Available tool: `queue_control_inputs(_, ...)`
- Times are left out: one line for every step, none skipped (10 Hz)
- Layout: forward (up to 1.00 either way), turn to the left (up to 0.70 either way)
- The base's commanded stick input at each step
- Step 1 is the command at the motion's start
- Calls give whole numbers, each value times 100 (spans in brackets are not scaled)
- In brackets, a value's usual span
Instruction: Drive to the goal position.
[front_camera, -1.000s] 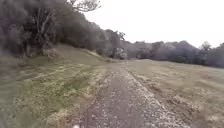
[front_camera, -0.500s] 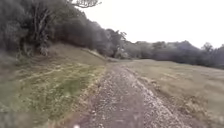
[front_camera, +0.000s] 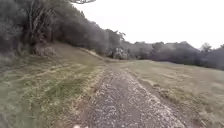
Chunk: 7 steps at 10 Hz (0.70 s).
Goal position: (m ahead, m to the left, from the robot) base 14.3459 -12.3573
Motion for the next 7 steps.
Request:
queue_control_inputs(60,0)
queue_control_inputs(60,0)
queue_control_inputs(60,0)
queue_control_inputs(60,0)
queue_control_inputs(60,0)
queue_control_inputs(60,0)
queue_control_inputs(60,-2)
